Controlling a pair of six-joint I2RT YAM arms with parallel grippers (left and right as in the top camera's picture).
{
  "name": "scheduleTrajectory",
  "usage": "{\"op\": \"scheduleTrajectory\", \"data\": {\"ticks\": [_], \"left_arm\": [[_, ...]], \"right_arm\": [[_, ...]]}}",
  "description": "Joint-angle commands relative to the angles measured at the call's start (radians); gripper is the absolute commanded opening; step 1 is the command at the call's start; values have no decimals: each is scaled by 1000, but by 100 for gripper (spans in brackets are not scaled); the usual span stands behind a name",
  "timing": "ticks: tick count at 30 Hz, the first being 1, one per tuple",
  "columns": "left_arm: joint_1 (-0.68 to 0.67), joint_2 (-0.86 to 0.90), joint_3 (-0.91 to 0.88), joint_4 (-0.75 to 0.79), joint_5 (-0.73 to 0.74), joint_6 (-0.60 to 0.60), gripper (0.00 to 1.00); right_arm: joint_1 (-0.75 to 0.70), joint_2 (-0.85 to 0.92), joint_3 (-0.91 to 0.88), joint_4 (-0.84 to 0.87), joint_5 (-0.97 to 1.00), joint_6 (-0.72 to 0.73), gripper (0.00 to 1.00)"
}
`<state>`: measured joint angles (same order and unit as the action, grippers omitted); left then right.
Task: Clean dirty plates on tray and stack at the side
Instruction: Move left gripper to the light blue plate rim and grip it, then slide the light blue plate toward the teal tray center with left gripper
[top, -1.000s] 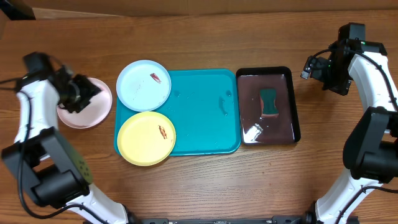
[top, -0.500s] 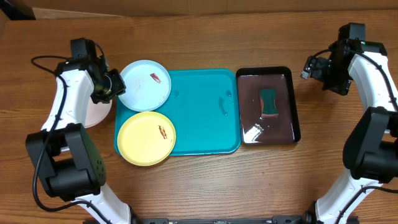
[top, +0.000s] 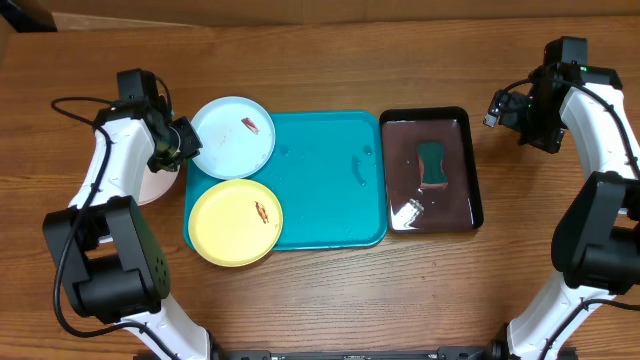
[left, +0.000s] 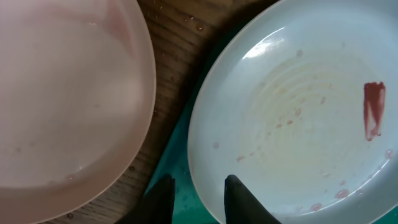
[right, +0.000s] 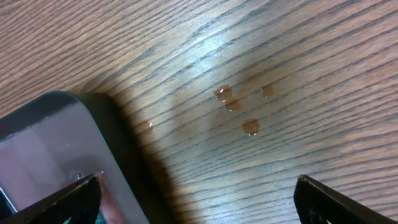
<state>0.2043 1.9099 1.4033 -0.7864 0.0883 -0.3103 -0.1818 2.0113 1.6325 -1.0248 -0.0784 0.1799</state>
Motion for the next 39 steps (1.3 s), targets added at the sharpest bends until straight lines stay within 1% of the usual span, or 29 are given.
{"op": "scheduleTrajectory", "data": {"ticks": [1,10,14,20,27,35,39], "left_arm": [[-2,-12,-35,26,-21,-38,31],[-2,-11,-89,87,-18,-65,31],[-2,-11,-109,109,-17,-84,24],[-15,-11,-132,152,-18,-87,24],[-44,-6,-133,171,-22,-88,22],[-48,-1,-133,170,-55,-109,22],[-49,0,-136,163,-55,-109,20]], "right_arm": [[-4,-24,14,2,-2,3,100],[-4,-24,14,2,-2,3,100],[-4,-24,14,2,-2,3,100],[-4,-24,14,2,-2,3,100],[-4,-24,14,2,-2,3,100],[-4,-24,14,2,-2,3,100],[-4,-24,14,2,-2,3,100]]}}
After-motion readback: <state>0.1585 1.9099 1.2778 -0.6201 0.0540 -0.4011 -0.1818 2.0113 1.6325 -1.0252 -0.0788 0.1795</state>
